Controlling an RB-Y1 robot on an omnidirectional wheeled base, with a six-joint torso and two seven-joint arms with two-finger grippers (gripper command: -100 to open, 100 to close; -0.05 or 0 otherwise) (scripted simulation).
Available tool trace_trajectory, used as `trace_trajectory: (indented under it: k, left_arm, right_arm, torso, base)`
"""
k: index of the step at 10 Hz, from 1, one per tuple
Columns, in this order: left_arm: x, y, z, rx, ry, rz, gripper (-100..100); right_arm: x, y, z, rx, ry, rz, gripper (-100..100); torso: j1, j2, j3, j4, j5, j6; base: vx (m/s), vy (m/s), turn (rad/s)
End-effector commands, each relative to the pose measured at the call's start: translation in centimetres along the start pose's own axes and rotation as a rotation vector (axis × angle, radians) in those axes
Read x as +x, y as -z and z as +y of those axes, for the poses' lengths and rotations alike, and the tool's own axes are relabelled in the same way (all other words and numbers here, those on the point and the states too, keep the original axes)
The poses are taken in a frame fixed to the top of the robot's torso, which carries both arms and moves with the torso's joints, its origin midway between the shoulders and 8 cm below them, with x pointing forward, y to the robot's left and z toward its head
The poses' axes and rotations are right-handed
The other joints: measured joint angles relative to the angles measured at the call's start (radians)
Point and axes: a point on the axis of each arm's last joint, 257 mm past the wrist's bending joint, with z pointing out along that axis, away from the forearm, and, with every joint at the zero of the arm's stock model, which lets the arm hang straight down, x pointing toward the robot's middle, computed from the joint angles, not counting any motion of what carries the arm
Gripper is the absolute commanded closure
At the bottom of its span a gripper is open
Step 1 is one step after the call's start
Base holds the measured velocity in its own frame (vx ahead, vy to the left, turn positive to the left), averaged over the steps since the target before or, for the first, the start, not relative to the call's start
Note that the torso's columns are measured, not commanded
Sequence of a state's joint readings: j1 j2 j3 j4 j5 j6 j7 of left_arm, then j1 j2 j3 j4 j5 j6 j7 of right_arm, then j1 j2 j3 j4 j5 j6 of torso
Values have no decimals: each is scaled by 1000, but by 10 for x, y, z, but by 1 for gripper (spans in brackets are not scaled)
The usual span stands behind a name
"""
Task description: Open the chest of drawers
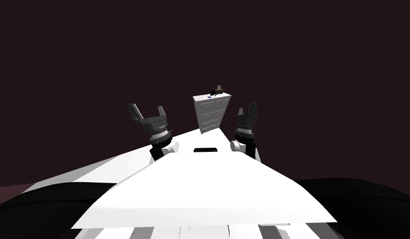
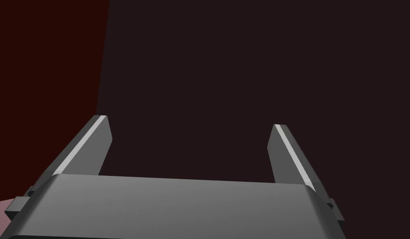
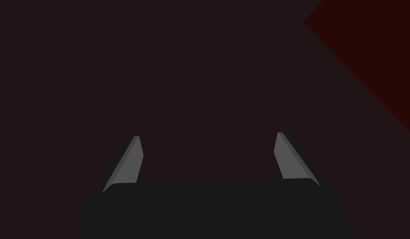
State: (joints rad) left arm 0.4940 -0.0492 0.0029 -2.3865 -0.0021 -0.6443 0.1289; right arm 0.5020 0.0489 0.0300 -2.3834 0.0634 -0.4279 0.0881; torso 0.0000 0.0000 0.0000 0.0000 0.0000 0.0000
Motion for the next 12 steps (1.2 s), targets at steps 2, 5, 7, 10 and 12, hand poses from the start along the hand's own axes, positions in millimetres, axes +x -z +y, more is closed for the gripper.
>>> trace_trajectory:
  k: [2, 5, 7, 10, 12]
  left_arm:
    - [0, 0, 0, 0, 0, 0, 0]
    - [0, 0, 0, 0, 0, 0, 0]
    - [0, 0, 0, 0, 0, 0, 0]
    - [0, 0, 0, 0, 0, 0, 0]
    - [0, 0, 0, 0, 0, 0, 0]
  right_arm:
    - [0, 0, 0, 0, 0, 0, 0]
    - [0, 0, 0, 0, 0, 0, 0]
    - [0, 0, 0, 0, 0, 0, 0]
    - [4, 2, -1, 0, 42, 45, -100]
    - [6, 6, -5, 4, 122, 96, -100]
  torso:
    - [0, 104, -209, 105, 0, 0]
    - [0, 322, -644, 322, 0, 0]
    - [0, 470, -939, 470, 0, 0]
    - [0, 691, -1382, 691, 0, 0]
    - [1, 733, -1471, 734, 0, 0]
  base:
    - [0, 0, 0]
    - [0, 0, 0]
    - [0, 0, 0]
    - [6, 3, 8]
    - [42, 33, 47]
